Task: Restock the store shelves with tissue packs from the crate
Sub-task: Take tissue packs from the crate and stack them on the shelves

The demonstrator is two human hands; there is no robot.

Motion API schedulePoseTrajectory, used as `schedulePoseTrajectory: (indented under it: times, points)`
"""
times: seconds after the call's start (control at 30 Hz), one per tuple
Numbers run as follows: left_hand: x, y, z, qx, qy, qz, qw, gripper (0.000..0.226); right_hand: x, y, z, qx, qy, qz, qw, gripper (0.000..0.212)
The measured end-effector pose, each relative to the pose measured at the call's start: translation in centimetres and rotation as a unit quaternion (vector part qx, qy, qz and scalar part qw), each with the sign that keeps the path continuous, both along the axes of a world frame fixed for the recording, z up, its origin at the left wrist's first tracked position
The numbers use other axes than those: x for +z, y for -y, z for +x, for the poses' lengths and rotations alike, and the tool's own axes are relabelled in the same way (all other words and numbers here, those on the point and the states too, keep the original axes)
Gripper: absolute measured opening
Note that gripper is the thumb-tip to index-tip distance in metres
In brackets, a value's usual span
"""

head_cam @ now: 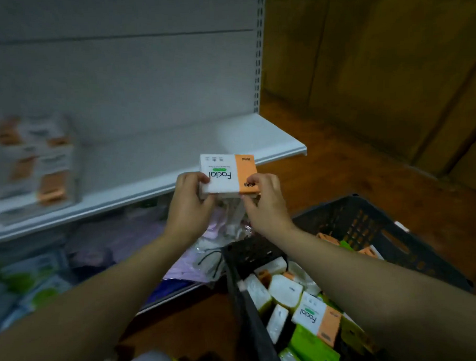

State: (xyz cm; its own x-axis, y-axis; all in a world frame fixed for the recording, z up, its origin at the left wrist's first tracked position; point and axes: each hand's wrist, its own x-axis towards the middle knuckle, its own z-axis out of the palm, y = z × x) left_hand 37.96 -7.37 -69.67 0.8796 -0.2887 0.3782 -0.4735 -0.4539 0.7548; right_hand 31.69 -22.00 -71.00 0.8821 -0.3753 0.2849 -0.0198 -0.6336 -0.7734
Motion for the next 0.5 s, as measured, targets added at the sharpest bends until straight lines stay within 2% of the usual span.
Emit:
schedulePoseTrajectory:
  times: [0.17,0.3,0.5]
  points:
    - [2.6,-8.1,2.8,0.059,0.022,-0.033,0.997,0.032,2.4,-7.2,4.4,0.059,0.034,-0.012,0.998,0.03]
    - [3.5,-15.2,4.8,0.142,0.039,-0.013,0.989,0.033,3.8,-13.9,7.7,0.114,0.061,-0.011,0.992,0.03]
    - [4.1,-23.9,7.5,0.245,-0.001,-0.008,0.97,0.027,4.9,-22.3,11.8,0.192,0.045,-0.025,0.98,0.033]
